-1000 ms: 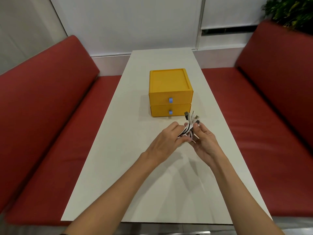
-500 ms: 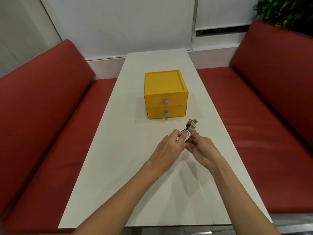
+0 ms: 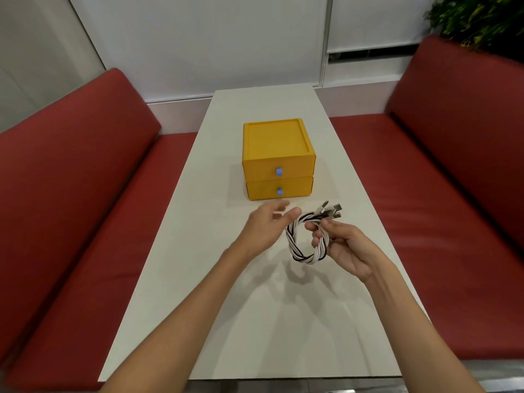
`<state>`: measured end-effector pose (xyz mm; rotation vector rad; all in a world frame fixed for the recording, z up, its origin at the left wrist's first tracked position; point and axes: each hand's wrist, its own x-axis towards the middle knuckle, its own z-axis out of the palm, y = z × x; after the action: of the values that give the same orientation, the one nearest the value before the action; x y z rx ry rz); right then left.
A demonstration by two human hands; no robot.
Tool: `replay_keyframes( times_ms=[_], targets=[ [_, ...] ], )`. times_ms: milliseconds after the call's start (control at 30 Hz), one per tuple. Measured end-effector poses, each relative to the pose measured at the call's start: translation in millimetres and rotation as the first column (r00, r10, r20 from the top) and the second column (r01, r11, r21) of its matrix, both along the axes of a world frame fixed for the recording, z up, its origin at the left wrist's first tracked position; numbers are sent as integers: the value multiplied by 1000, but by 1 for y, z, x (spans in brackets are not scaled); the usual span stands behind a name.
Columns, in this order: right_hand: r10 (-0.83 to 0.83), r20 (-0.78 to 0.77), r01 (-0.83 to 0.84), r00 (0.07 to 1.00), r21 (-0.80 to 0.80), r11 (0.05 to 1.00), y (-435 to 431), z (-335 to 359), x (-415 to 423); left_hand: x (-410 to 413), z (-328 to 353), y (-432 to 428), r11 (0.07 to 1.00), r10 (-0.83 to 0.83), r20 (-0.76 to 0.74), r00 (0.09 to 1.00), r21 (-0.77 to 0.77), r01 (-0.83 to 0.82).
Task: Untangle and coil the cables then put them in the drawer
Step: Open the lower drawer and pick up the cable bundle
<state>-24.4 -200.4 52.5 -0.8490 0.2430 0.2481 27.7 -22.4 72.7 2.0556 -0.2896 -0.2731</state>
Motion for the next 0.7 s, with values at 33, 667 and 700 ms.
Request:
replay_keyframes(
  times_ms=[33, 667, 700],
  targets=[
    [11, -4, -11, 1000, 16, 1000, 0, 2, 1, 0, -2, 1, 999, -48, -90, 995, -25, 46],
    [-178, -85, 166, 980, -127, 978, 2, -13, 26, -16, -23, 0, 871, -107, -497, 861, -465, -160],
    [-179, -88, 166, 980, -137, 977, 2, -14, 28, -17, -24, 1, 870, -107, -495, 862, -466, -159]
  ],
)
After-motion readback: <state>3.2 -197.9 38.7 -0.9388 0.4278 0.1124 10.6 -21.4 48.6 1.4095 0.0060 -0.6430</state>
